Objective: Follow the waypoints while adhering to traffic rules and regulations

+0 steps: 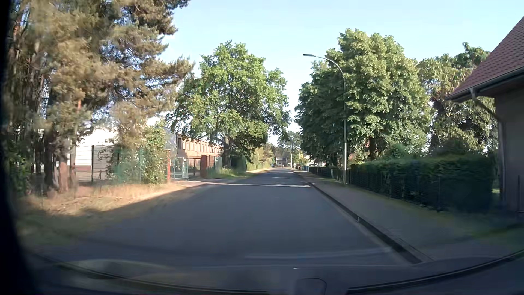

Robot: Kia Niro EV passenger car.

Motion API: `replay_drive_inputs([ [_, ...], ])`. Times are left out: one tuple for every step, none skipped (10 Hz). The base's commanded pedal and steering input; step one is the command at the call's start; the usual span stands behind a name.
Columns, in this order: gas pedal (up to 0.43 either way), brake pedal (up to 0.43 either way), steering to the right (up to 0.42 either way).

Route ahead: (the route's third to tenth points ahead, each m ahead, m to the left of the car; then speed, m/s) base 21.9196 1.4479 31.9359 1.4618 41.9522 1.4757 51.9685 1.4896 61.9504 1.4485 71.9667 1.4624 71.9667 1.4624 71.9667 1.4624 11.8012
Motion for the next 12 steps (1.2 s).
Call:
replay_drive_inputs([
  [0.087, 0.006, 0.001],
  [0.0, 0.006, 0.001],
  [0.0, 0.006, 0.0],
  [0.0, 0.006, 0.0],
  [0.0, 0.006, 0.0],
  [0.0, 0.006, 0.0],
  [0.0, 0.006, 0.0],
  [0.0, 0.006, 0.0],
  [0.0, 0.006, 0.0],
  [0.0, 0.006, 0.0],
  [0.0, 0.006, 0.0],
  [0.0, 0.006, 0.0],
])
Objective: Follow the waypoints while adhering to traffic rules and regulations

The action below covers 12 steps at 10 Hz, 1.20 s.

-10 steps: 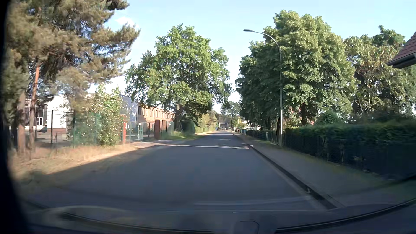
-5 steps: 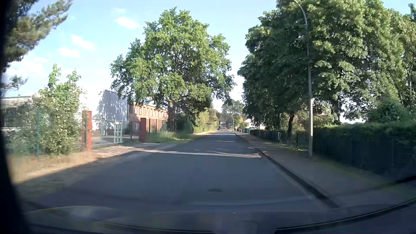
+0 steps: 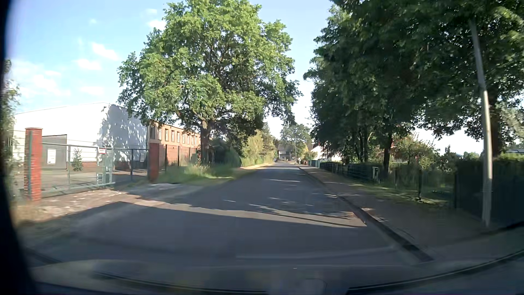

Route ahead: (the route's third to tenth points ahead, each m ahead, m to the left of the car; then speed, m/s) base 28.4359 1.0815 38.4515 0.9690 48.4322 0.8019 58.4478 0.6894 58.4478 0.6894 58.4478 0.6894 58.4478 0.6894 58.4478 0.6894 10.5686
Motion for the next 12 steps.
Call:
replay_drive_inputs([
  [0.0, 0.006, 0.0],
  [0.0, 0.006, 0.0],
  [0.0, 0.006, 0.003],
  [0.0, 0.006, 0.006],
  [0.0, 0.006, 0.006],
  [0.0, 0.006, 0.006],
  [0.0, 0.006, 0.006],
  [0.0, 0.006, 0.006],
  [0.0, 0.006, 0.007],
  [0.0, 0.006, 0.008],
  [0.0, 0.006, 0.009],
  [0.0, 0.006, 0.009],
])
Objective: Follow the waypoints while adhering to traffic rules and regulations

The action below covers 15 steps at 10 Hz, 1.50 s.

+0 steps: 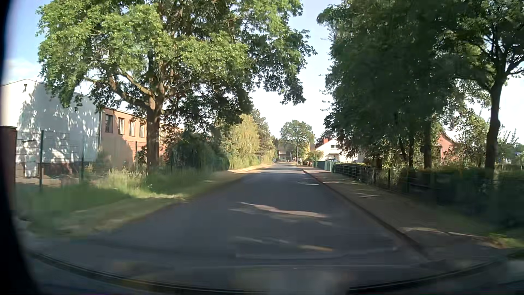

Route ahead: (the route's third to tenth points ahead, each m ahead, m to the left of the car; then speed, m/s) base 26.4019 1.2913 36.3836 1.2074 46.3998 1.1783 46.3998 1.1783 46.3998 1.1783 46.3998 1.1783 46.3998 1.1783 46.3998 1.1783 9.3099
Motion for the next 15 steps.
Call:
replay_drive_inputs([
  [0.0, 0.006, 0.009],
  [0.0, 0.006, 0.009],
  [0.008, 0.006, 0.009],
  [0.02, 0.006, 0.009],
  [0.059, 0.006, 0.009],
  [0.079, 0.006, 0.009],
  [0.079, 0.006, 0.009],
  [0.079, 0.006, 0.009],
  [0.079, 0.006, 0.009],
  [0.079, 0.006, 0.009],
  [0.079, 0.006, 0.009],
  [0.079, 0.006, 0.009],
  [0.079, 0.006, 0.009],
  [0.079, 0.006, 0.009],
  [0.079, 0.006, 0.005],
])
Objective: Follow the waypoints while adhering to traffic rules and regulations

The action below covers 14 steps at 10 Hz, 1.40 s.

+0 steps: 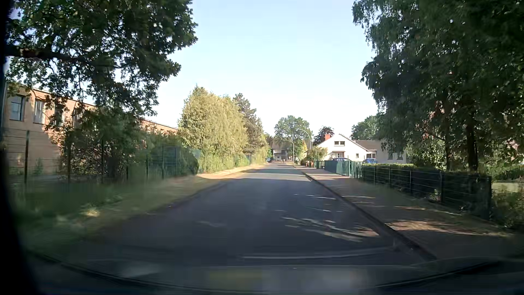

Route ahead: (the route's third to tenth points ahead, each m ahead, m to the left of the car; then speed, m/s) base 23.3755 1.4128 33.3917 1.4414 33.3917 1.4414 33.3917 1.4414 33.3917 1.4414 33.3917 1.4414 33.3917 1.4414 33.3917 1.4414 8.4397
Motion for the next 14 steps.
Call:
replay_drive_inputs([
  [0.079, 0.006, 0.005],
  [0.079, 0.006, 0.005],
  [0.079, 0.006, 0.005],
  [0.079, 0.006, 0.004],
  [0.079, 0.006, 0.004],
  [0.079, 0.006, 0.004],
  [0.079, 0.006, 0.004],
  [0.079, 0.006, 0.004],
  [0.079, 0.006, 0.004],
  [0.079, 0.006, 0.004],
  [0.079, 0.006, 0.004],
  [0.079, 0.006, 0.004],
  [0.079, 0.006, 0.004],
  [0.079, 0.006, 0.004],
])
